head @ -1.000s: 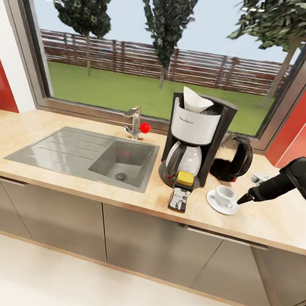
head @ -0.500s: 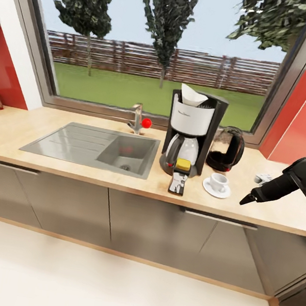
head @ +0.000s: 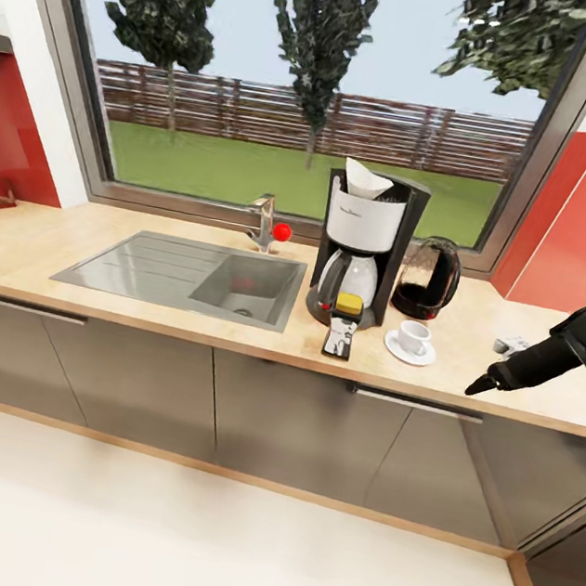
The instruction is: Set up a coffee station on the kitchen countertop: keep the coffee maker on the countertop, move the bottle of coffee from the kitchen shelf to the counter next to the coffee maker, place a paper coffee filter on top of the coffee maker, put the saucer next to the coffee maker with the coffee cup on the saucer, and place the electric kettle next to the coffee maker.
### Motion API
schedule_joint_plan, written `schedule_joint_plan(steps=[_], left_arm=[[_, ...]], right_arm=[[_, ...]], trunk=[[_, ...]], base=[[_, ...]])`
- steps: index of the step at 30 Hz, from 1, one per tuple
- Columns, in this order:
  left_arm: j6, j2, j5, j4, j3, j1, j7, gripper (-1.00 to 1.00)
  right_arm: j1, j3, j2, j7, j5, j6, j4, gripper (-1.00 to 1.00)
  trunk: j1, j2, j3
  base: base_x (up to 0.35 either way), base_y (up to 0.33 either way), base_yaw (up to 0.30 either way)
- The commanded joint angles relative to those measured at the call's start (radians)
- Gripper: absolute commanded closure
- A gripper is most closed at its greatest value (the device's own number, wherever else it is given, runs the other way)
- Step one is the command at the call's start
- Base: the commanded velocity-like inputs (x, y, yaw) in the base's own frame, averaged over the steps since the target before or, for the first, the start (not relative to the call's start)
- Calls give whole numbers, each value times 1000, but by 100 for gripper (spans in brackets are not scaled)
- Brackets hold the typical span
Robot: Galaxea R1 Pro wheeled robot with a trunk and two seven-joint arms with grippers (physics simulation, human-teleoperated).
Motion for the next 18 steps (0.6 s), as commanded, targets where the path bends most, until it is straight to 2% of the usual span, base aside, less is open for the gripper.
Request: schedule_joint_plan(steps=[1, 3, 4, 8, 10, 12, 13, 14, 15, 16, 18], left_arm=[[-2, 0, 7, -1, -7, 0, -2, -100], [-2, 0, 7, 0, -7, 0, -2, -100], [-2, 0, 7, 0, -7, 0, -2, -100], [-2, 0, 7, 0, -7, 0, -2, -100], [-2, 0, 7, -1, -8, 0, -2, -100], [-2, 0, 7, 0, -7, 0, -2, -100], [-2, 0, 7, 0, -7, 0, -2, -100], [-2, 0, 7, 0, -7, 0, -2, -100], [-2, 0, 7, 0, -7, 0, -2, -100], [-2, 0, 7, 0, -8, 0, -2, -100], [-2, 0, 7, 0, -8, 0, -2, -100]], right_arm=[[0, 3, -4, 16, 8, -10, 1, -100], [9, 2, -18, 64, 10, -85, 31, -100], [40, 3, -45, 154, 10, -218, 109, -100], [114, 3, -57, 178, 8, -408, 203, -100], [155, 3, -61, 182, 7, -528, 291, -100], [183, 3, -62, 182, 7, -731, 491, -100], [216, 2, -65, 179, 8, -837, 576, -100], [236, 2, -68, 178, 8, -853, 587, -100], [366, -1, -75, 142, -27, -894, 619, -100], [429, -2, -76, 87, -74, -901, 624, -100], [496, -2, -77, 16, -140, -906, 628, -100]], trunk=[[0, -1, -1], [0, -1, -1], [0, -1, -1], [0, -1, -1], [0, -1, -1], [0, -1, -1], [0, -1, -1], [0, -1, -1], [0, -1, -1], [0, -1, -1], [0, -1, -1]], base=[[-10, 0, 0], [-5, 0, 0], [0, 0, 0], [0, 0, 0], [0, 0, 0], [0, 0, 0], [0, 0, 0], [0, 0, 0], [0, 0, 0], [0, 0, 0], [0, 0, 0]])
